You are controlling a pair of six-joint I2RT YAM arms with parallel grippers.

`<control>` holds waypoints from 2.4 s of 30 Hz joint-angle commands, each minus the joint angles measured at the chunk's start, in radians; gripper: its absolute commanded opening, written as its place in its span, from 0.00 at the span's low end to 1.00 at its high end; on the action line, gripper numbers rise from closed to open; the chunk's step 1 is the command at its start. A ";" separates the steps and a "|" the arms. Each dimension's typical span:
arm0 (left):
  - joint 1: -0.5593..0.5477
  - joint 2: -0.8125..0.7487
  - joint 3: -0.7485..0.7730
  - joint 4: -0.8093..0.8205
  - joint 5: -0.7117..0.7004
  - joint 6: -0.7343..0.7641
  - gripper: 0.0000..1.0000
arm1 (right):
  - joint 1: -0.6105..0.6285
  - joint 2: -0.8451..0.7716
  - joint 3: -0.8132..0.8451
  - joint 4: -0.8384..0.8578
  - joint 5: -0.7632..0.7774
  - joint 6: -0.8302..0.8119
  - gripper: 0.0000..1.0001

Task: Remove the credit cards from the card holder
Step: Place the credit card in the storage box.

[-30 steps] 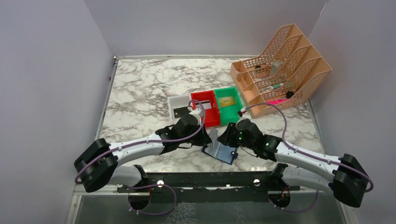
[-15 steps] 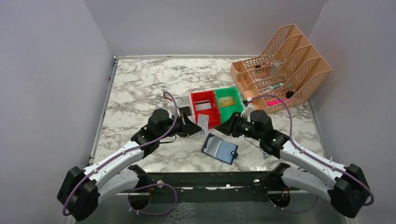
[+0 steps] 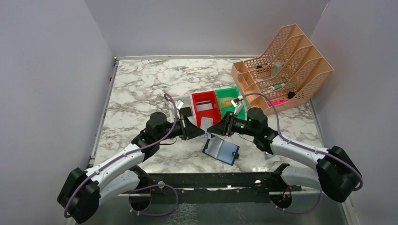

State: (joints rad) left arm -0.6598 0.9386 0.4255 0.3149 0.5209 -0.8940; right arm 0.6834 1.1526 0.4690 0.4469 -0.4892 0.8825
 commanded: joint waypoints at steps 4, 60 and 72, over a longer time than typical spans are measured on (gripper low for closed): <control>0.000 -0.006 -0.015 0.105 0.070 -0.027 0.00 | -0.043 0.063 -0.061 0.335 -0.184 0.111 0.33; 0.016 -0.166 0.260 -0.855 -1.082 0.422 0.99 | 0.114 0.522 0.506 -0.215 0.646 -1.392 0.02; 0.017 -0.173 0.268 -0.873 -1.097 0.422 0.99 | 0.115 0.698 0.574 -0.151 0.765 -1.628 0.04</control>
State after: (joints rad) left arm -0.6476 0.7788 0.6834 -0.5446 -0.5396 -0.4843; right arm 0.7975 1.8145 1.0019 0.2127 0.2005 -0.6312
